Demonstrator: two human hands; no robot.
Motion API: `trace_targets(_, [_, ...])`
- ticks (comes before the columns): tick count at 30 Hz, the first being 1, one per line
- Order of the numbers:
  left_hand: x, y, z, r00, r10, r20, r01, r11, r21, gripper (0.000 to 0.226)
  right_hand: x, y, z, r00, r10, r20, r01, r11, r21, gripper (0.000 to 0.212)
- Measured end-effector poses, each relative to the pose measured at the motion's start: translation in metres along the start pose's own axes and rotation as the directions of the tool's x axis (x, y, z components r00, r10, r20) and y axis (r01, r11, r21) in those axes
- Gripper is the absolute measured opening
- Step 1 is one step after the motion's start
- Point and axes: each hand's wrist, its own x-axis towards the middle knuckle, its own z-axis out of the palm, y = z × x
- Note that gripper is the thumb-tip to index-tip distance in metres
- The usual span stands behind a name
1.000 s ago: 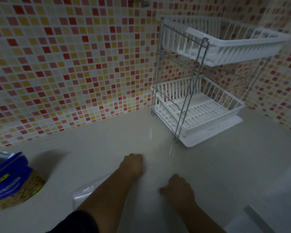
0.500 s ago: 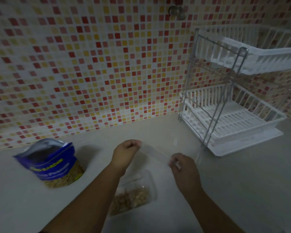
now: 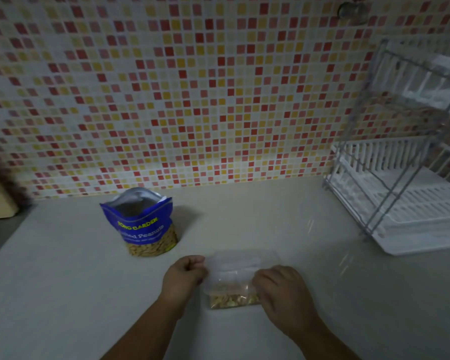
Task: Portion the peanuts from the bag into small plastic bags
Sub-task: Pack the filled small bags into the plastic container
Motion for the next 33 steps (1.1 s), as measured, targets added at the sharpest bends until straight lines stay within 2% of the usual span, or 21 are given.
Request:
trace_targets(8, [-0.013,-0.003,0.001,0.991,0.092,-0.097,-0.068,0.972,0.226,0.026,-0.01,-0.003,-0.004,0.996,-0.051,0.074,0.043,0.994,0.1,0.026])
trace_targets(15, [-0.012,-0.008,0.001,0.988,0.077,-0.134,-0.037,0.959,0.279,0.023,-0.014,-0.001,0.001,0.992,-0.06,0.115,0.041,0.987,0.158,0.025])
trace_targets(17, [-0.011,-0.008,0.001,0.99,0.067,-0.126,-0.03,0.96,0.278,0.023,-0.01,-0.001,0.0,0.995,-0.003,0.095,-0.015,0.983,0.182,0.022])
trace_targets(19, [-0.01,-0.008,0.001,0.99,0.057,-0.125,-0.022,0.963,0.268,0.022,-0.003,0.001,-0.001,0.995,0.096,-0.01,-0.091,0.968,0.232,0.019])
trace_targets(22, [-0.009,-0.008,0.002,0.991,0.043,-0.128,-0.01,0.969,0.248,0.021,0.017,0.008,0.004,0.942,0.317,-0.112,-0.267,0.906,0.328,0.025])
trace_targets(23, [-0.008,-0.008,0.002,0.991,0.035,-0.126,-0.004,0.971,0.238,0.021,0.026,0.01,0.008,0.911,0.402,-0.088,-0.347,0.865,0.363,0.028])
trace_targets(25, [-0.006,-0.009,0.002,0.994,0.007,-0.111,0.017,0.978,0.208,0.022,0.042,0.013,0.012,0.835,0.545,0.083,-0.524,0.738,0.425,0.032])
trace_targets(27, [-0.006,-0.009,0.002,0.996,-0.017,-0.092,0.034,0.984,0.177,0.024,0.049,0.014,0.017,0.772,0.581,0.256,-0.631,0.657,0.413,0.036])
trace_targets(28, [-0.006,-0.01,0.002,0.996,-0.022,-0.084,0.036,0.985,0.166,0.027,0.049,0.015,0.019,0.758,0.583,0.293,-0.651,0.65,0.392,0.036])
trace_targets(30, [-0.005,-0.011,0.001,0.997,-0.028,-0.073,0.039,0.987,0.156,0.032,0.046,0.015,0.022,0.74,0.608,0.288,-0.671,0.635,0.382,0.037])
trace_targets(33, [-0.001,-0.014,0.003,0.996,-0.023,-0.083,0.037,0.984,0.172,0.023,0.042,0.014,0.023,0.72,0.636,0.277,-0.687,0.598,0.412,0.04])
